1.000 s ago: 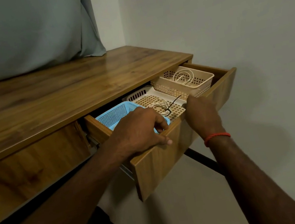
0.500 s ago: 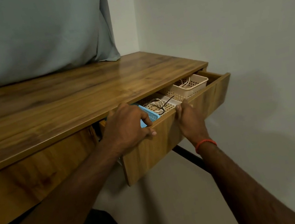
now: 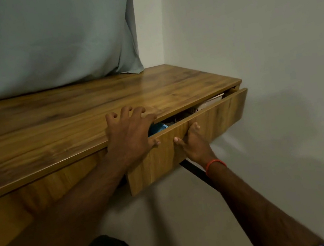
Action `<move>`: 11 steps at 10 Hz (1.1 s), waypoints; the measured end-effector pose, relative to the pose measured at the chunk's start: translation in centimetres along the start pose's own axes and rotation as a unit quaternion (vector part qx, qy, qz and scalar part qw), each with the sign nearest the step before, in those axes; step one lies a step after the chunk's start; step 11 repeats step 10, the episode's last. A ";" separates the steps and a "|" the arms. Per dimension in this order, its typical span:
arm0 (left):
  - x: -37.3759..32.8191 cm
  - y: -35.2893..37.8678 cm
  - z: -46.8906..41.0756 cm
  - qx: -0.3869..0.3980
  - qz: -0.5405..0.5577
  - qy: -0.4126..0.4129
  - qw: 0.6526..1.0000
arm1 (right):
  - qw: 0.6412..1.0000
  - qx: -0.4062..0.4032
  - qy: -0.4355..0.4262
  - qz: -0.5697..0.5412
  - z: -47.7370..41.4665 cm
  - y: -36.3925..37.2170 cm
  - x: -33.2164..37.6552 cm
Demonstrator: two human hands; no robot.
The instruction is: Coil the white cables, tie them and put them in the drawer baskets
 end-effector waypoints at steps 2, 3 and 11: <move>1.2 1.9 -0.7 -0.009 -0.019 -0.019 1.000 | 0.999 0.028 -0.003 0.039 -2.6 0.8 1.7; 1.3 2.6 -1.0 -0.008 -0.010 -0.011 1.000 | 0.998 0.028 -0.008 0.047 -3.8 0.9 2.3; 4.3 2.1 -0.6 0.030 0.009 -0.013 0.999 | 0.976 -0.105 -0.115 0.154 -4.5 -2.9 7.1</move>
Point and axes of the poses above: each hand's wrist, its own z-axis away from the middle knuckle, its own y-axis out of the palm, x = y × z, the point moved 4 cm from there along -z, towards the middle knuckle, and after that the axes turned 4 degrees about -z, right-handed, at the moved point
